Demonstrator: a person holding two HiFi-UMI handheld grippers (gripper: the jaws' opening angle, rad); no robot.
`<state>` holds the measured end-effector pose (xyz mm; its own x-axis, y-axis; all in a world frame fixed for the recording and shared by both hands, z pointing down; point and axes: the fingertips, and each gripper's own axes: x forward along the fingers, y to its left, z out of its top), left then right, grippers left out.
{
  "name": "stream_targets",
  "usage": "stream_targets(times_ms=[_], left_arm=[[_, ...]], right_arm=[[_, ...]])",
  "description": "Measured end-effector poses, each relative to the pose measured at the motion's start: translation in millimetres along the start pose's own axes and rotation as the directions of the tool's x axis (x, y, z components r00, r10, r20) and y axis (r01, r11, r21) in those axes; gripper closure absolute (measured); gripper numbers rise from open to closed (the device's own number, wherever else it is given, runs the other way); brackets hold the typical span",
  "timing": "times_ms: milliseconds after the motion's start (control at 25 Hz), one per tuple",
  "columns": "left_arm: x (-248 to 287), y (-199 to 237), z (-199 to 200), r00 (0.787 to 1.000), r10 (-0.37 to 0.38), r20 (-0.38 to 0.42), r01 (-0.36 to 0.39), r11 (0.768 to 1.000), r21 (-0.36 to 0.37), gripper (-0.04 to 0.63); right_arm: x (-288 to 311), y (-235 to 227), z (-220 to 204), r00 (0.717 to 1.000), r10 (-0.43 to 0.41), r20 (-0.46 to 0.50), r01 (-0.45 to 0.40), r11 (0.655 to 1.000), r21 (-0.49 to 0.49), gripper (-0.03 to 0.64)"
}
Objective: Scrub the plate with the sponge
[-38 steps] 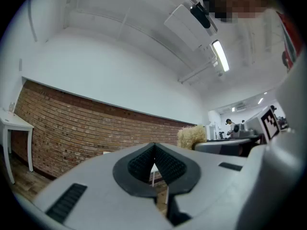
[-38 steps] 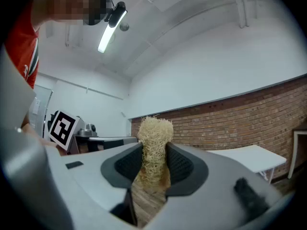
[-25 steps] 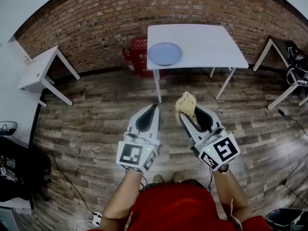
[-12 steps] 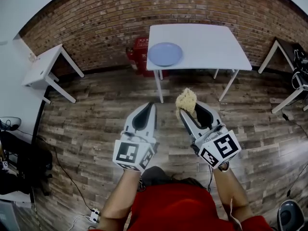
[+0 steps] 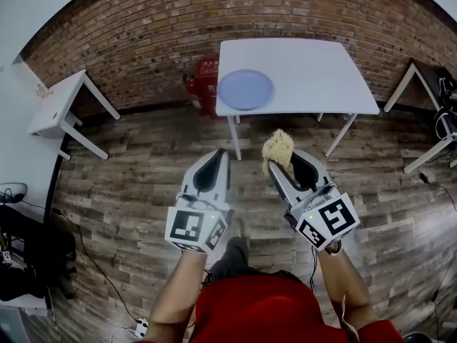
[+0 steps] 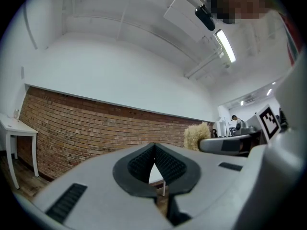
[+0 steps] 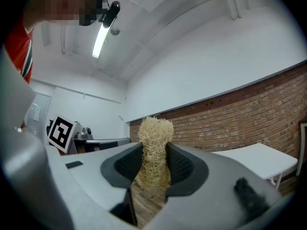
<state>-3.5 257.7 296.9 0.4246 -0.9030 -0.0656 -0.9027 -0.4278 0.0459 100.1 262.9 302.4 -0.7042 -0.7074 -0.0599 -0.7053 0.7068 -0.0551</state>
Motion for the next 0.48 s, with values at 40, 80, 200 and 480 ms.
stream_targets(times_ms=[40,80,200,480], left_arm=[[9.9,8.3,-1.2,1.000,-0.005,0.001,0.005,1.000,0.002,0.581],[20.3,17.2,-2.4,1.000,-0.008,0.001,0.008,1.000,0.004,0.581],[52.7,45.8,-5.6,1.000,-0.018,-0.004,0.018,1.000,0.010,0.583],[119.6,112.7,-7.1,0.998,-0.059,-0.005,0.059,0.998,0.000,0.581]], right_arm=[[10.8,-6.2,-0.9,1.000,-0.007,-0.002,0.007,1.000,-0.001,0.463],[22.2,-12.4,-1.7,1.000,-0.012,-0.004,0.012,1.000,-0.002,0.463],[57.9,-30.6,-4.1,1.000,-0.024,-0.009,0.024,1.000,-0.008,0.463],[137.4,-70.0,-10.0,0.996,-0.078,-0.038,0.078,0.997,-0.014,0.463]])
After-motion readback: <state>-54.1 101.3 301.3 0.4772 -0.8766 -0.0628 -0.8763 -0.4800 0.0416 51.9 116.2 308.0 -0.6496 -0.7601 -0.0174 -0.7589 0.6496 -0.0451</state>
